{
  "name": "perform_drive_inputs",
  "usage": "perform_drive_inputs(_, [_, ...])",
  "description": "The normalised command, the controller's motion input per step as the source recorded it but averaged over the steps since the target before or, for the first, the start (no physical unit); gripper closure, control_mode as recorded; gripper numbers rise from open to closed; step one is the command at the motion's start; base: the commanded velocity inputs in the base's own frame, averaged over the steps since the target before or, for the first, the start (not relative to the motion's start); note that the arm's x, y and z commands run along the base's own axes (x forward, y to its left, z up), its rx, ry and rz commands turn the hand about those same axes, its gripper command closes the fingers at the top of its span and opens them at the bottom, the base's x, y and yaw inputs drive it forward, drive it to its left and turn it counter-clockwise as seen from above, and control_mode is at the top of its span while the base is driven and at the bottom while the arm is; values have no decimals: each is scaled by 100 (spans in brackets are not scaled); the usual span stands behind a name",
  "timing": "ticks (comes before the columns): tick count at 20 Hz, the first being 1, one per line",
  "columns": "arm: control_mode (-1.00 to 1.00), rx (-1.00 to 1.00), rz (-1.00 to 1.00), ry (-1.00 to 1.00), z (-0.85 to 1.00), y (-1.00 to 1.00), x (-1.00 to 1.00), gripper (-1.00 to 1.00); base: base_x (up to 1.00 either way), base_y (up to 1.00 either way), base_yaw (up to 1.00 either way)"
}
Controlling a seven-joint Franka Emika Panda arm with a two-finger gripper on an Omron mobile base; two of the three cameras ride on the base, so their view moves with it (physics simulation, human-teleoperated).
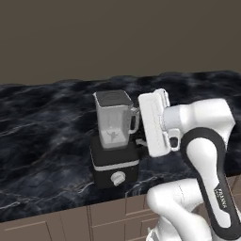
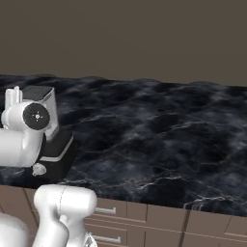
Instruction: Close the lid blender by securely placing the lid on top.
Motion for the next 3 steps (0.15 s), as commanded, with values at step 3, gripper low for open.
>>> perform_drive_inputs(3, [-100, 0, 0, -7, 0, -82, -6, -100, 0, 0, 0])
